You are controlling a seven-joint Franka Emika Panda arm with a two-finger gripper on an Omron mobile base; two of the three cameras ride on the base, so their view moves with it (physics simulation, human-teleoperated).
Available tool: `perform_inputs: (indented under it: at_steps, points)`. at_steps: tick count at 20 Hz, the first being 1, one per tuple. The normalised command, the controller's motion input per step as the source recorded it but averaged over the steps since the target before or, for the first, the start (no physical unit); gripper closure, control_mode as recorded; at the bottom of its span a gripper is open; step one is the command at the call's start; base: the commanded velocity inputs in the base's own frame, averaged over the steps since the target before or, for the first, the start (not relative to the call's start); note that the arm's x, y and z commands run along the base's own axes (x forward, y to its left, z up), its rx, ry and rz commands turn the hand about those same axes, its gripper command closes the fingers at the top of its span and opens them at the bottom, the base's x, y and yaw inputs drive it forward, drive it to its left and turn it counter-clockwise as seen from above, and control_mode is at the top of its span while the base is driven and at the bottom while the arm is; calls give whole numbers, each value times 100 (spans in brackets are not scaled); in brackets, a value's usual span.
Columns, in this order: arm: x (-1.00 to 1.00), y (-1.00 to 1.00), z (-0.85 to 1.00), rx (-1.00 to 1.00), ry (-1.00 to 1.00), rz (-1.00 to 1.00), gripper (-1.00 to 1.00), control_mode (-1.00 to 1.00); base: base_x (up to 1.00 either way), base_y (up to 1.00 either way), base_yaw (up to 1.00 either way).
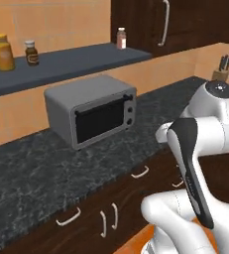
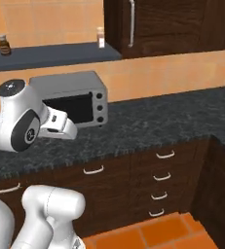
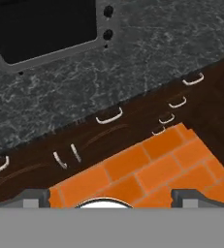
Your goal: Navigate to the stand mixer.
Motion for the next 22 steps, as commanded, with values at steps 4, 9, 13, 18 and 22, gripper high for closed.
perform_inputs:
  at_steps: [4, 9, 13, 18, 22]
  points:
    - [0, 0, 0, 0, 0, 0, -100, 100, 0, -11, -98]
    - [0, 0, 0, 0, 0, 0, -100, 100, 0, 0, -100]
    - [0, 0, 0, 0, 0, 0, -100, 100, 0, -2, -99]
    - [0, 0, 0, 0, 0, 0, -100, 100, 0, -14, -97]
    - [0, 0, 0, 0, 0, 0, -100, 100, 0, -14, -96]
